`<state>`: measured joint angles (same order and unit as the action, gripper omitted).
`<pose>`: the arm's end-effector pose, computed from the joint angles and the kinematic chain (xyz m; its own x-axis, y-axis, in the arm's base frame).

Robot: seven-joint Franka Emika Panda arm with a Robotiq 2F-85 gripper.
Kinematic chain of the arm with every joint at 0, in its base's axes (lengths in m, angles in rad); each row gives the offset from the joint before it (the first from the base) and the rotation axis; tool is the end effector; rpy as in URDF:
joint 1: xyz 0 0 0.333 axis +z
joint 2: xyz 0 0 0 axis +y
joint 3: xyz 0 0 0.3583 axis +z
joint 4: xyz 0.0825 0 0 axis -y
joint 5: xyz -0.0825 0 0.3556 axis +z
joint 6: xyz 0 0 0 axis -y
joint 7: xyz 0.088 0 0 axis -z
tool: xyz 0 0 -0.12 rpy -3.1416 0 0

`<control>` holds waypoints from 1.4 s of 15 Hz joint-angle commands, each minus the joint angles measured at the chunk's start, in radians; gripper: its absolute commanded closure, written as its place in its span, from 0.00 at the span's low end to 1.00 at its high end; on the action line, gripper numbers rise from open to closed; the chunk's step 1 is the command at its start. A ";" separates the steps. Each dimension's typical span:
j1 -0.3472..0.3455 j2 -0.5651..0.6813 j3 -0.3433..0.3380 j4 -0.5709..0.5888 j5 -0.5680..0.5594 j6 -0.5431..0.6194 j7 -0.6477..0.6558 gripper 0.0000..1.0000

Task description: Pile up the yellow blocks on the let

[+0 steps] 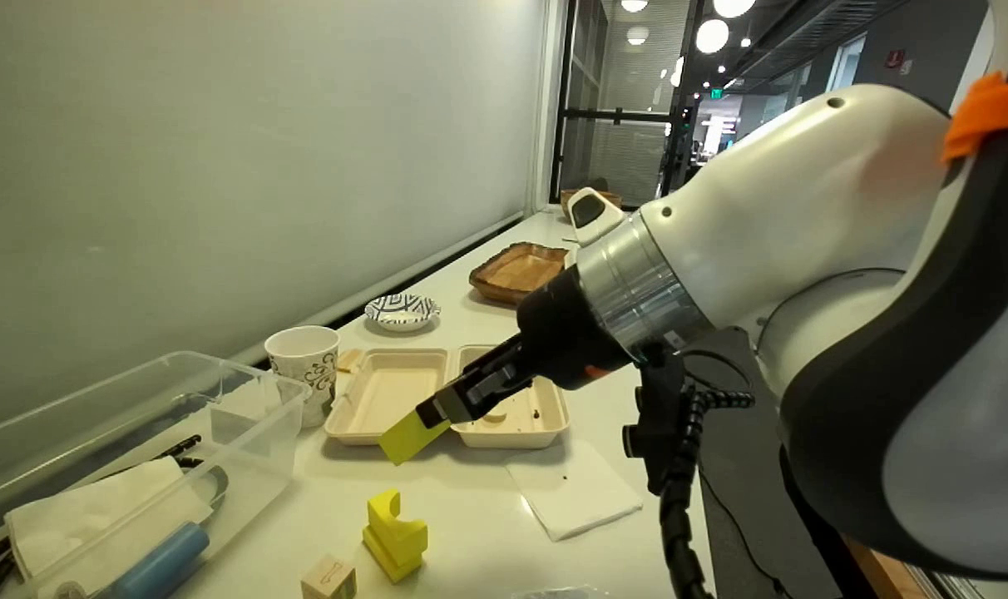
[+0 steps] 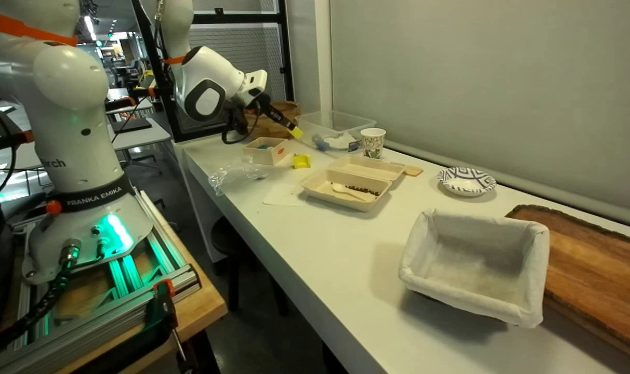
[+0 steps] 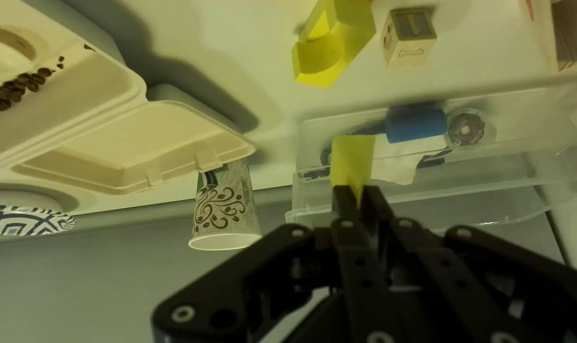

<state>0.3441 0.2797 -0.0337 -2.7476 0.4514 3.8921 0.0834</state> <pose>0.4333 0.0723 0.2988 0.6302 -0.2024 0.7496 -0.1896 -0.9763 -0.1042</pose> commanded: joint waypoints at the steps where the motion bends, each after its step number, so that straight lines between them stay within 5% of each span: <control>1: -0.045 0.001 0.044 0.001 0.007 0.005 -0.016 0.91; 3: -0.048 0.001 0.043 0.001 0.007 0.005 -0.018 0.98; 14: -0.052 0.192 0.092 0.049 0.201 0.348 0.014 0.98; 21: 0.016 0.328 0.035 0.158 0.211 0.355 0.073 0.98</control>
<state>0.3188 0.5268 0.0297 -2.6537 0.6383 4.2146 0.1158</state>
